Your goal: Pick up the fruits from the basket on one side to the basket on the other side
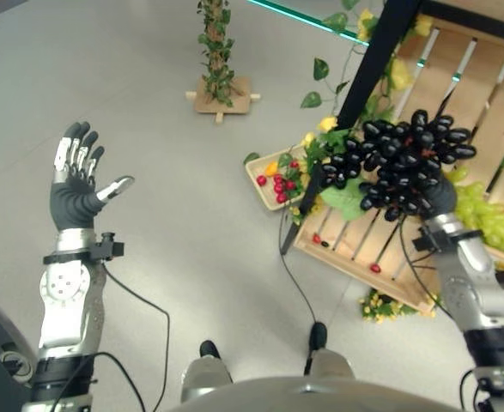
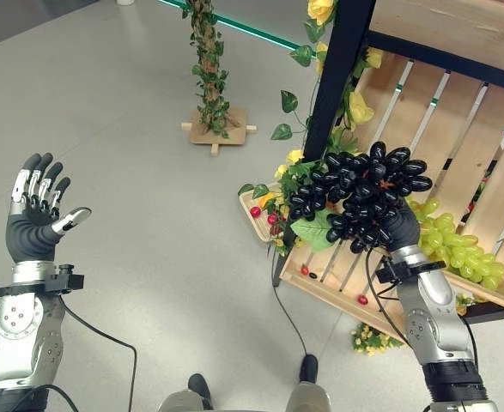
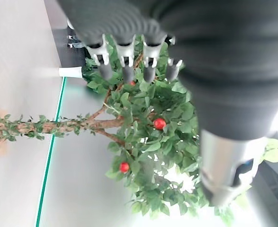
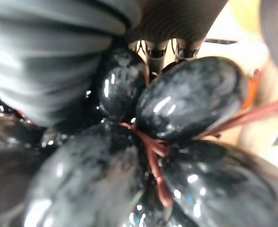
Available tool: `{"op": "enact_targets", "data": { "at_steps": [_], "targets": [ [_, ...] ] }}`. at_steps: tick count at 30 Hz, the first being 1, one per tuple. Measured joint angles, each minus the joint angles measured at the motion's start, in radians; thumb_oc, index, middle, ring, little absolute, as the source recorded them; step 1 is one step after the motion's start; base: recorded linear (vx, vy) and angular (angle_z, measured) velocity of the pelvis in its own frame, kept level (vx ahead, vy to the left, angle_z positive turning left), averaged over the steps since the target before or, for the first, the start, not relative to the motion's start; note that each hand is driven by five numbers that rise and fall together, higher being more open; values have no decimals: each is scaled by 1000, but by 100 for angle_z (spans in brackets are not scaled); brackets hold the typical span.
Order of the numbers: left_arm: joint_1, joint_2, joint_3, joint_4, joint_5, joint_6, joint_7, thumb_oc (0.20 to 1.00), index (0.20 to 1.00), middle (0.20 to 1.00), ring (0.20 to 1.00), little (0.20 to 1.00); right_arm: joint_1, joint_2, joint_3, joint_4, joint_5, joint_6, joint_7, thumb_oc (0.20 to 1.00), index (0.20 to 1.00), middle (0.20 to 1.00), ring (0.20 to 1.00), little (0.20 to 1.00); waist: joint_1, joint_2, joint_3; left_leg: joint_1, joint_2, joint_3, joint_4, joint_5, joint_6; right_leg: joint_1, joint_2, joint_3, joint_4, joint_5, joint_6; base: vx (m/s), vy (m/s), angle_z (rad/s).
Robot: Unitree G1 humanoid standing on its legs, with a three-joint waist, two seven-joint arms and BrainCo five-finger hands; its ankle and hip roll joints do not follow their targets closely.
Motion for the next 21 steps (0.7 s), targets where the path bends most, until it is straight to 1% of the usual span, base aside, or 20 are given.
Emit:
{"op": "enact_targets", "data": {
  "at_steps": [3, 7, 9, 13, 15, 21],
  "targets": [
    [0, -4, 1, 0, 0, 1, 3, 1000, 1000, 1000, 1000, 1000, 16, 3, -58, 24, -10, -6, -41, 200, 200, 200, 200, 200, -3, 2, -3, 10, -2, 0, -5, 0, 0, 10, 0, 0, -2, 0, 0, 0, 0, 0],
    [2, -4, 1, 9, 0, 6, 3, 1000, 1000, 1000, 1000, 1000, 19, -1, -99, 78, -10, -35, -93, 200, 200, 200, 200, 200, -12, 2, -18, 10, -2, -1, -7, 0, 0, 10, 0, 0, -2, 0, 0, 0, 0, 0],
    [1, -3, 1, 21, 0, 7, 3, 1000, 1000, 1000, 1000, 1000, 18, -30, -104, 121, -10, -41, -108, 200, 200, 200, 200, 200, -20, 4, -29, 9, -3, -1, -8, 0, 0, 10, 0, 0, -2, 0, 0, 0, 0, 0],
    [2, -3, 1, 23, 0, 14, 3, 1000, 1000, 1000, 1000, 1000, 20, -68, -137, 184, -14, -44, -141, 200, 200, 200, 200, 200, -22, 6, -34, 9, -3, -1, -8, 0, 0, 10, 0, 0, -2, 0, 1, 0, 0, 0],
    [1, 0, 0, 23, -1, 14, 2, 1000, 1000, 1000, 1000, 1000, 19, -110, -144, 250, -15, -59, -168, 200, 200, 200, 200, 200, -22, 5, -37, 10, -3, -1, -7, 0, 0, 10, -1, 0, -2, 1, 2, 0, 0, 0],
    [1, 8, -10, 27, -4, 15, -7, 1000, 1000, 1000, 1000, 1000, 2, -198, -172, 386, -32, -64, -222, 200, 200, 200, 200, 200, -25, 8, -40, 12, -4, -1, -6, 1, 1, 11, -2, 0, -3, 5, 2, 0, 0, 0]
  ]
}}
